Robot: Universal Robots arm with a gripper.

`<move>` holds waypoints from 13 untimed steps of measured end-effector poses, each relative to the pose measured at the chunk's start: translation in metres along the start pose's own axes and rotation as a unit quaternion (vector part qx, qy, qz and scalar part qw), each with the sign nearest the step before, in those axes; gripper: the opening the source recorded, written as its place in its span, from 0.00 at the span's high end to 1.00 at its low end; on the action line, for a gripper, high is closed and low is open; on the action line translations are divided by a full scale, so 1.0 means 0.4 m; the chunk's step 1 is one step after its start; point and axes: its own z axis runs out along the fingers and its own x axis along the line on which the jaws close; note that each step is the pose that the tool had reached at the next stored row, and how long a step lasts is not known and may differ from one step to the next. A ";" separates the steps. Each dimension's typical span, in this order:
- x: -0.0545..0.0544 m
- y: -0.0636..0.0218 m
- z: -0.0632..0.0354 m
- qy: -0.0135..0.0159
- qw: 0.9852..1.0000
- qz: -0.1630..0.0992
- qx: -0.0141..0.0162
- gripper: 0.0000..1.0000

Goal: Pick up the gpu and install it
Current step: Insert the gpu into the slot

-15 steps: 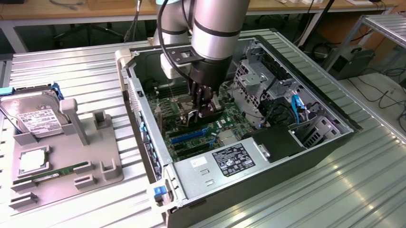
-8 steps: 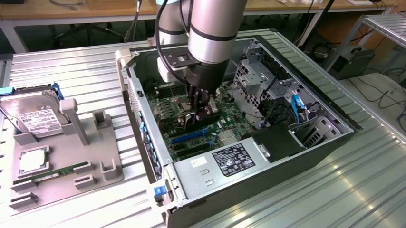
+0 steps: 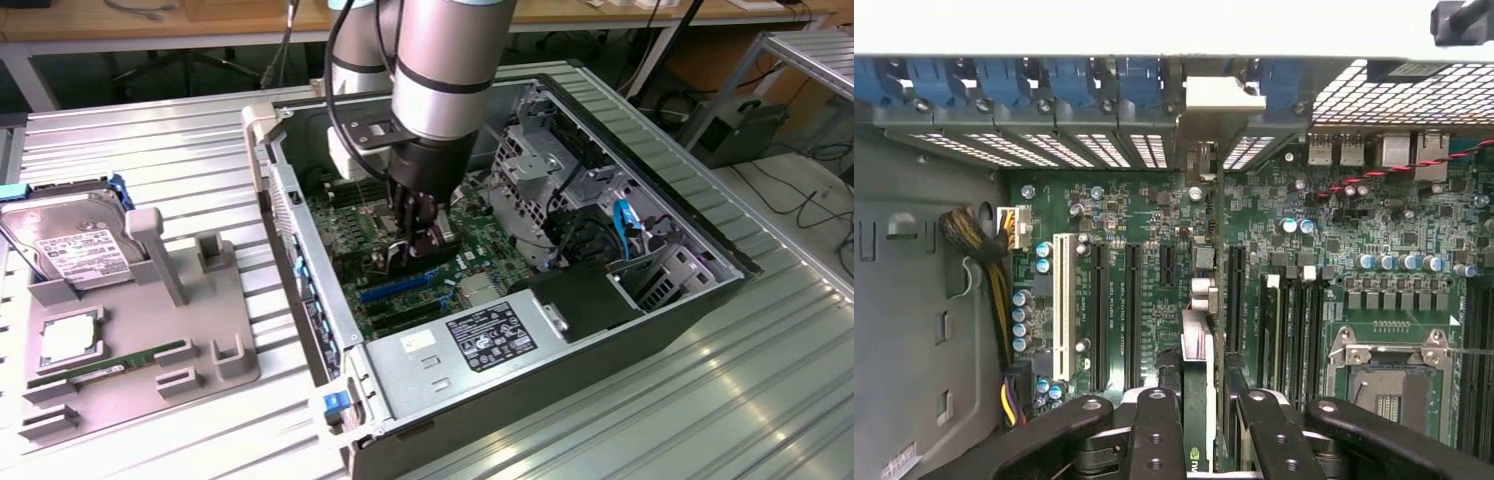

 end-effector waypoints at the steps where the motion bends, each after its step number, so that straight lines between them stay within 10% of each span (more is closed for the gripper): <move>1: 0.000 0.000 0.002 0.000 1.000 0.000 0.000 0.74; 9: 0.004 0.003 0.013 0.000 1.000 0.000 0.000 0.74; 13: 0.005 0.002 0.020 -0.006 1.000 0.000 0.000 0.74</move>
